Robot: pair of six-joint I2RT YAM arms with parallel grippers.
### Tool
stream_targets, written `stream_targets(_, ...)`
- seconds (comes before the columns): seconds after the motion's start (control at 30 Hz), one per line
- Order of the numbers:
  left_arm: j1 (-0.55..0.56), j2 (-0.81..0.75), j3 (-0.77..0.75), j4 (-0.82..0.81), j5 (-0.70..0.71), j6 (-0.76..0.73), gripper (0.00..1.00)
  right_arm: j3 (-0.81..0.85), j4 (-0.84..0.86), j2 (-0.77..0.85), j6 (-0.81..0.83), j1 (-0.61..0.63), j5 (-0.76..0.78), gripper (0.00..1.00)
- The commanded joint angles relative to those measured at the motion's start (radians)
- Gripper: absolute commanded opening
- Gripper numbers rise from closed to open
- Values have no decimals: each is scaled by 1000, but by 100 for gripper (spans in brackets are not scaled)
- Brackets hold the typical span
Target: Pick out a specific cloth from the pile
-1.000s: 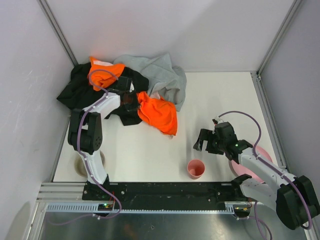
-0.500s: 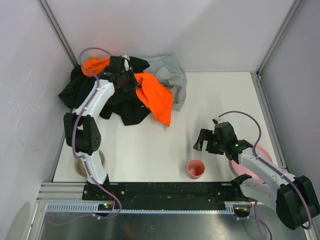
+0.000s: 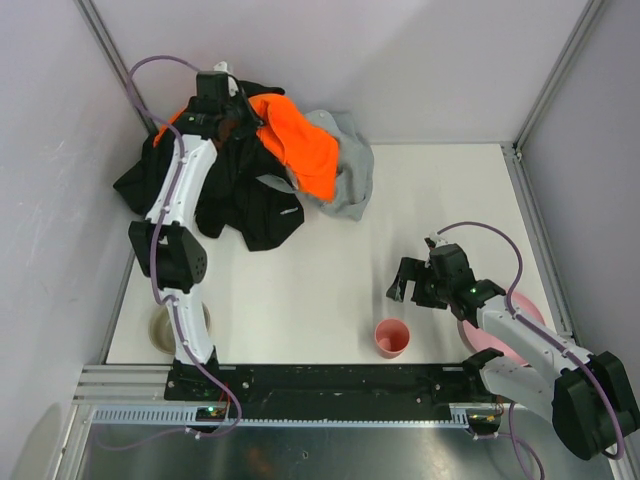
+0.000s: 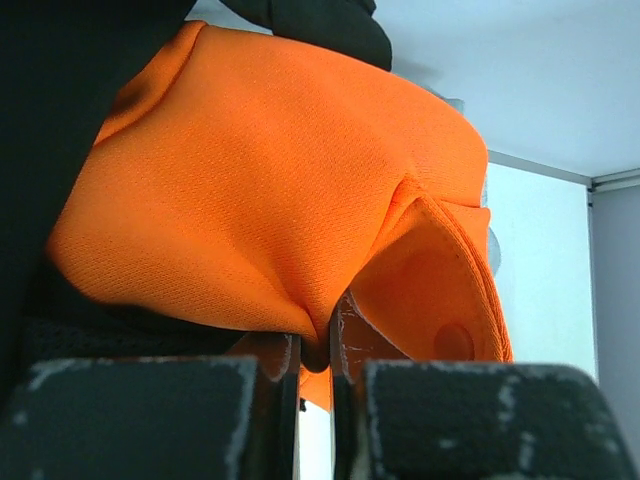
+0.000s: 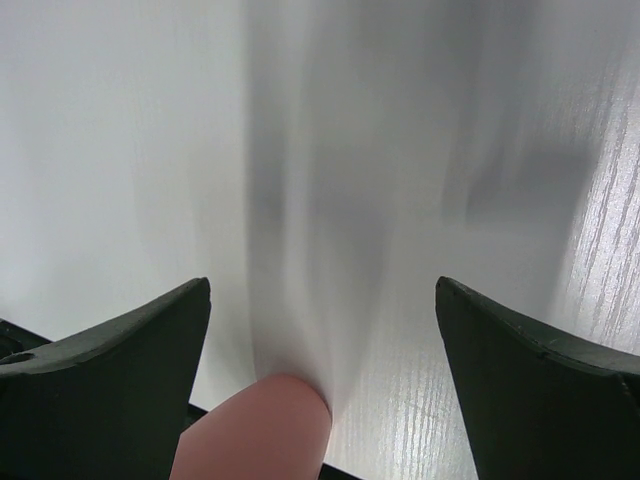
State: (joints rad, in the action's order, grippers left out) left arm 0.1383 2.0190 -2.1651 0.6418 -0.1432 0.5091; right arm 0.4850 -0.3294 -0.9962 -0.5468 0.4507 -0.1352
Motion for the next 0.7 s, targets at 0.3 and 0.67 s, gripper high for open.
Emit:
stream_targets(0.3, -118, 132, 97, -76, 95, 68, 1, 77, 127, -95, -40, 55, -28, 99)
stream_targets(0.67, -254, 345, 205, 90, -84, 89, 1, 320, 185, -344, -58, 243, 56, 99)
